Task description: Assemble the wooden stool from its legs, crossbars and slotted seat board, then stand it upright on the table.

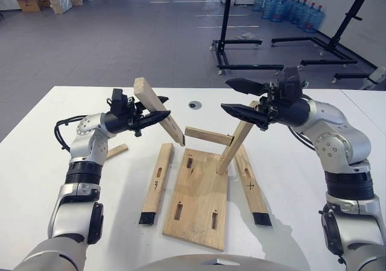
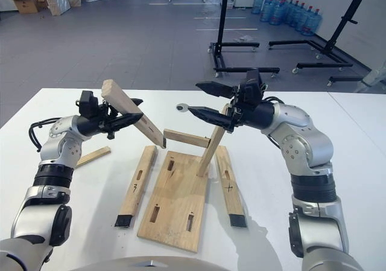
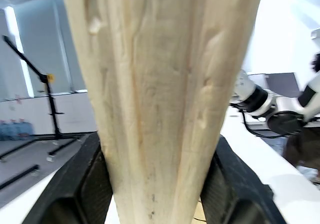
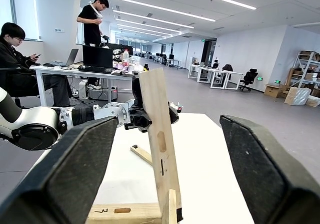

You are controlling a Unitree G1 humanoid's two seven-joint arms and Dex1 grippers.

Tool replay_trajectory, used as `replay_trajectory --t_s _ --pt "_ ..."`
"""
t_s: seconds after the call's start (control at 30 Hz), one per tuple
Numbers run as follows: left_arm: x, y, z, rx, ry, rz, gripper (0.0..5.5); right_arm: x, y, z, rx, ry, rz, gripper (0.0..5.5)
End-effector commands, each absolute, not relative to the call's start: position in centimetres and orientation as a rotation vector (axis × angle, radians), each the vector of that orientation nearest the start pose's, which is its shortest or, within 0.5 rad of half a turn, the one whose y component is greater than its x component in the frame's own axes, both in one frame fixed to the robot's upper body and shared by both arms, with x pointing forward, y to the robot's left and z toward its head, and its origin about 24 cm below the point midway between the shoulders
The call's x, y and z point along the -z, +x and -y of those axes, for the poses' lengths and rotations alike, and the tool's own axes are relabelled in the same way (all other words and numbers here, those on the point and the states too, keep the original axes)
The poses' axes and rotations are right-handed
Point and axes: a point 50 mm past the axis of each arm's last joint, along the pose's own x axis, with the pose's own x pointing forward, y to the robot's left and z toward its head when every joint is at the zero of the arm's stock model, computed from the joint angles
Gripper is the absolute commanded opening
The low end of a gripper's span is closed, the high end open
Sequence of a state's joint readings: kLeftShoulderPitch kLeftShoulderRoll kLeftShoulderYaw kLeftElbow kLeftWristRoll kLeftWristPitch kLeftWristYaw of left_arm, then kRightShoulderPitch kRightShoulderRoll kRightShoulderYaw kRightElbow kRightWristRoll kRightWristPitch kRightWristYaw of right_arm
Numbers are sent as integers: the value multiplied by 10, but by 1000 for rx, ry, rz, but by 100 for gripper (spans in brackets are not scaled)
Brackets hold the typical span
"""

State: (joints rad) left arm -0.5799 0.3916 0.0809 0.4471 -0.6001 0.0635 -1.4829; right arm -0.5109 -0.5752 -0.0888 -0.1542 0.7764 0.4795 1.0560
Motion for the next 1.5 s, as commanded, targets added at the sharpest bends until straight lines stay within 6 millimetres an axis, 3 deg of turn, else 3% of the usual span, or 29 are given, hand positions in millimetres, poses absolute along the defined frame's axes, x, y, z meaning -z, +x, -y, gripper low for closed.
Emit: replay_trajectory --t_s 0.03,0.23,0.53,0.77,1.1,1.5 --pt "-122 306 -163 1490 -149 200 209 -223 281 166 -1325 0 241 374" --pt "-106 302 -156 1562 -110 82 209 -226 282 167 -1319 -3 251 374" --pt "-111 297 -156 1656 -137 19 209 -229 284 170 -1301 -21 256 374" --pt "-103 297 -157 1627 -141 -26 209 -234 283 194 -1258 -127 214 374" --pt "-94 299 -163 1605 -143 -90 209 -193 277 205 -1249 -142 20 374" --pt "-83 314 -160 1579 -172 -176 209 -182 273 200 -1314 -141 -43 374"
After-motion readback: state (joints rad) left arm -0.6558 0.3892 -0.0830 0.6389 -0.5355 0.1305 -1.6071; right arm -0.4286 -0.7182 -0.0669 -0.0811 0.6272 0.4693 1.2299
